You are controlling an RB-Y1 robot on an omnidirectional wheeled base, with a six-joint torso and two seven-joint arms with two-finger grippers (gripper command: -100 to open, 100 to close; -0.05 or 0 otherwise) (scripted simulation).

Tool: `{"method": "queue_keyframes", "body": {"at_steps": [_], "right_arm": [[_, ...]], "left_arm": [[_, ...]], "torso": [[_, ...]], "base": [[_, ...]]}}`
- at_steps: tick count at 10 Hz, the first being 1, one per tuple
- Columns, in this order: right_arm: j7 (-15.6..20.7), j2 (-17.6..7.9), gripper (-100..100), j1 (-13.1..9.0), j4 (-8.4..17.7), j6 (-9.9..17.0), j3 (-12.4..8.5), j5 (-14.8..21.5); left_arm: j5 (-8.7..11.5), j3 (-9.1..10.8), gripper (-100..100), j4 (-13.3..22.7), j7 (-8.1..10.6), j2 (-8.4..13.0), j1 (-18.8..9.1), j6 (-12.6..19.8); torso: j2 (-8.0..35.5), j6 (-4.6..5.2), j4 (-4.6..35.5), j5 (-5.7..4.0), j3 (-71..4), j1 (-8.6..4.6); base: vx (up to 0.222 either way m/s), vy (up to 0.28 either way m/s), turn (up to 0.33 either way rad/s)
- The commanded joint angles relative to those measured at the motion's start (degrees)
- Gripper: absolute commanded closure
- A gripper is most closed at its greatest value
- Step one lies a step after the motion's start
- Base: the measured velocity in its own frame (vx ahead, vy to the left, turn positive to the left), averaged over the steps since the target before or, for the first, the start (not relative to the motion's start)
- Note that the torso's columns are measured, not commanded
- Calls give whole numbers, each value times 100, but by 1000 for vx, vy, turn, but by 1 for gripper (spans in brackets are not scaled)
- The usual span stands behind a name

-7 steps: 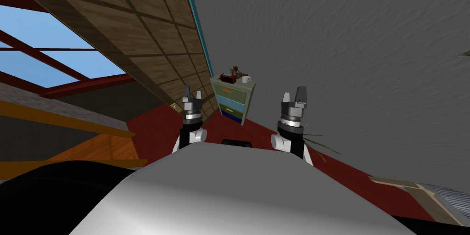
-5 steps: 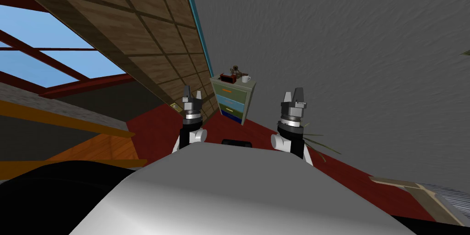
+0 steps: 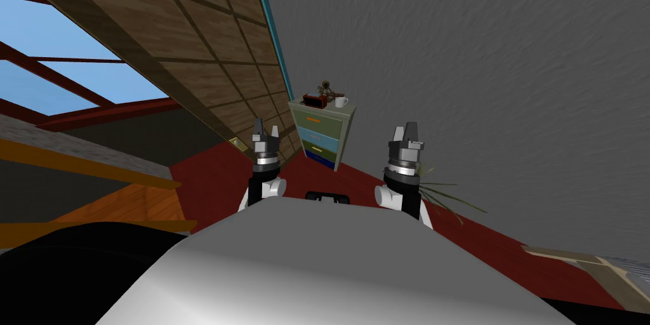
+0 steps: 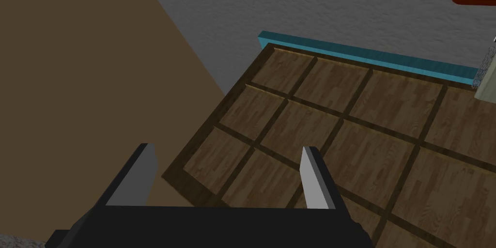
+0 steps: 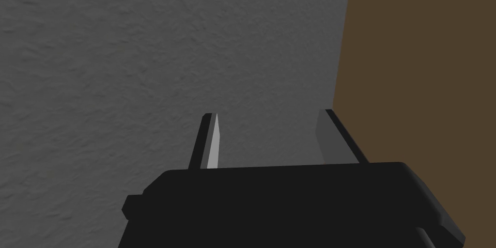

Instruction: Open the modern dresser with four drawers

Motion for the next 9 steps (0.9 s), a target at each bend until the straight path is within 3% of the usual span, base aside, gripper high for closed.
{"method": "queue_keyframes", "body": {"at_steps": [1, 2, 3, 5, 9], "right_arm": [[0, 0, 0, 0, 0, 0, 0, 0], [0, 0, 0, 0, 0, 0, 0, 0], [0, 0, 0, 0, 0, 0, 0, 0], [0, 0, 0, 1, 2, 0, 0, 0], [0, 0, 0, 2, 3, 0, 0, 0]], "left_arm": [[0, 0, 0, 0, 0, 0, 0, 0], [0, 0, 0, 0, 0, 0, 0, 0], [-1, -12, -100, -17, 23, 231, -36, 149], [-3, -28, -100, -37, 55, 397, -86, 359], [-9, -73, -100, -86, 145, 592, -231, 950]], "torso": [[423, 0, 423, 0, -846, 0], [846, 0, 846, 0, -1691, 0], [1269, 0, 1269, 0, -2538, 0], [1504, 0, 1511, 1, -3052, 4], [1533, 0, 1536, 1, -3077, 1]], "base": [[0, 0, 0], [0, 0, 0], [31, 2, -44], [53, 13, -50], [74, 17, -57]]}}
